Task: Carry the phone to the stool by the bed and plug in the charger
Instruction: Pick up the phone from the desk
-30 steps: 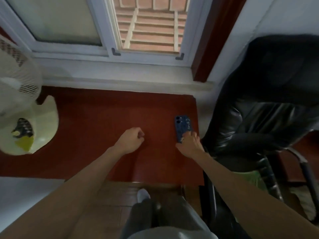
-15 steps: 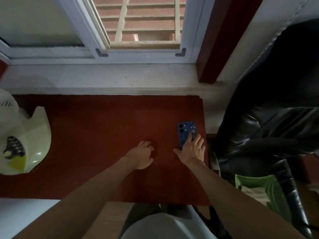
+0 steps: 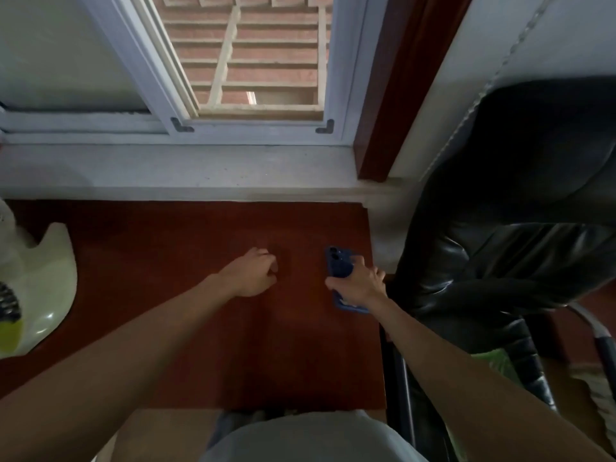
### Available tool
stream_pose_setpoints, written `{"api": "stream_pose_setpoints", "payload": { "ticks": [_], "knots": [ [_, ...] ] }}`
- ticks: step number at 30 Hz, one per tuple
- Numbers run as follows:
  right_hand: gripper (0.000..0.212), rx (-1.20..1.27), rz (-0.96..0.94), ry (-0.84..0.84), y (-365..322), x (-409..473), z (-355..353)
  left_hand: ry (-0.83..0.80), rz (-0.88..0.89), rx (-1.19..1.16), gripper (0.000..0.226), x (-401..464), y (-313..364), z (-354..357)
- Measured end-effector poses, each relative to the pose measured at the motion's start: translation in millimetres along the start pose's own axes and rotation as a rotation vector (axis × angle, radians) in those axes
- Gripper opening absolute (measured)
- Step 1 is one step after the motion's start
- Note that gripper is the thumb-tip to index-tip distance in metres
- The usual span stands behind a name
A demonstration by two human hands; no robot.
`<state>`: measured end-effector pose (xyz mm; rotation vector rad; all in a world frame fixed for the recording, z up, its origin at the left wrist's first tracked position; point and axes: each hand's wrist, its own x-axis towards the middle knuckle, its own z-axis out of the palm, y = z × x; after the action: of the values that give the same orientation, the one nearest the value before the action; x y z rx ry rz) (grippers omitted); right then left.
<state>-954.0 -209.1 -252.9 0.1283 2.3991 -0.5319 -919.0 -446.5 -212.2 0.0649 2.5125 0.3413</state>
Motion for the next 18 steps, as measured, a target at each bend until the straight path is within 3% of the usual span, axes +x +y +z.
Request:
{"api": "stream_pose_setpoints", "payload": {
  "ticks": [4,5,9,14,18],
  "knots": [
    [0.039,0.667,-0.087,-0.231,-11.5,-17.7,-30.6,0.046,0.052,0.025,0.026,7.6,8.4,-25.4],
    [0.032,0.846,-0.086,-0.283,-13.0,-25.0,-37.5,0.063,0.071,0.028,0.026,8.6,10.5,-31.2],
    [0.049,1.387,-0.059,-0.415,-14.0,-47.0,-49.1,0.127,0.151,0.01,0.028,6.4,16.9,-49.0],
    [0.067,1.548,-0.058,-0.391,-31.5,-78.7,-42.6,0.15,0.296,0.057,0.024,-4.9,23.4,-59.7],
    [0.059,1.367,-0.009,-0.187,-41.8,-109.5,-22.8,0.109,0.417,0.105,0.024,-8.9,29.5,-53.9]
  ]
}}
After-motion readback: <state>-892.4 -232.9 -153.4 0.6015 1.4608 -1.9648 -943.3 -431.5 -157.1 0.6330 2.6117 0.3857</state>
